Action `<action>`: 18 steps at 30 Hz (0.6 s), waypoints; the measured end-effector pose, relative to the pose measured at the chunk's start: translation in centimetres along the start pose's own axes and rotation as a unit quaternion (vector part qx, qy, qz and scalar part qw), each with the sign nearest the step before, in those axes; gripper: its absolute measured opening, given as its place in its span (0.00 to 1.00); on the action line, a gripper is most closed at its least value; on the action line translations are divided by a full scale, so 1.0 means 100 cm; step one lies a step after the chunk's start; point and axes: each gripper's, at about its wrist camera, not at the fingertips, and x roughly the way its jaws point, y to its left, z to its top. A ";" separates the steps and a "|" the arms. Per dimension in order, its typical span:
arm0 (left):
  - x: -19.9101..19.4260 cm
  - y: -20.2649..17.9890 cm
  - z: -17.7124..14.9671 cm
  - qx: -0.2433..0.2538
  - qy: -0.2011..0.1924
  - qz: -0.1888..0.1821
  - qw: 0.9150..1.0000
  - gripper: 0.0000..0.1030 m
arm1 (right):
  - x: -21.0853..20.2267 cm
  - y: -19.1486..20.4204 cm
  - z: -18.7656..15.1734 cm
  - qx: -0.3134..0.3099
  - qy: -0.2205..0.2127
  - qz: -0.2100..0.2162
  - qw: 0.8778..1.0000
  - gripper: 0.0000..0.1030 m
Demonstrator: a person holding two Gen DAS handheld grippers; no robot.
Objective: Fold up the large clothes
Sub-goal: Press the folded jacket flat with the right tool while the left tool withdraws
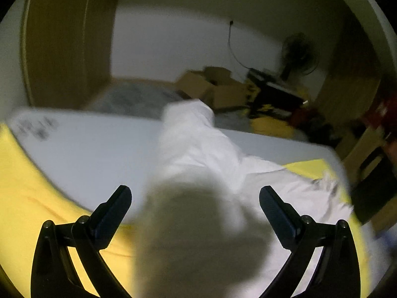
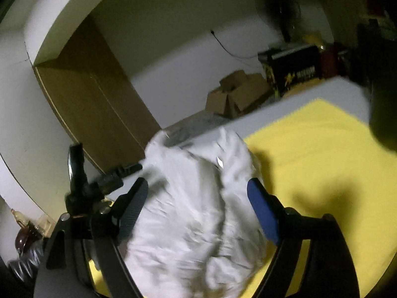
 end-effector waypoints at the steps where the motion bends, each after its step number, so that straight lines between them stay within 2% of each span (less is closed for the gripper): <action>1: -0.008 -0.002 0.001 0.012 -0.004 0.023 1.000 1.00 | -0.001 0.018 0.008 -0.005 -0.005 0.023 1.000 0.79; 2: -0.017 -0.001 0.001 0.017 -0.010 0.045 0.999 1.00 | 0.002 0.030 0.012 -0.011 -0.006 0.033 0.999 0.78; 4: -0.033 0.003 0.002 0.018 -0.015 0.045 0.999 1.00 | 0.025 0.055 0.017 -0.031 0.006 0.019 0.999 0.74; 7: -0.051 0.008 0.001 0.029 -0.012 0.046 0.998 1.00 | 0.086 0.068 0.014 -0.067 0.024 -0.076 0.995 0.71; 8: -0.056 0.010 0.000 0.036 -0.009 0.045 0.998 1.00 | 0.117 0.061 0.006 -0.072 0.049 -0.105 0.991 0.71; 10: -0.066 0.011 -0.007 0.047 -0.008 0.047 0.998 1.00 | 0.147 0.040 -0.008 -0.065 0.088 -0.141 0.984 0.70; 11: -0.069 0.013 -0.010 0.051 -0.009 0.048 0.998 1.00 | 0.161 0.025 -0.018 -0.057 0.106 -0.147 0.982 0.70; 13: -0.071 0.017 -0.012 0.049 -0.004 0.044 0.998 1.00 | 0.170 0.003 -0.026 -0.025 0.122 -0.126 0.984 0.69; 16: -0.067 0.020 -0.017 0.042 0.014 0.040 0.998 1.00 | 0.182 -0.007 -0.027 -0.015 0.156 -0.118 0.981 0.69; 18: -0.067 0.019 -0.021 0.042 0.024 0.040 0.998 1.00 | 0.187 -0.012 -0.030 -0.018 0.165 -0.124 0.978 0.69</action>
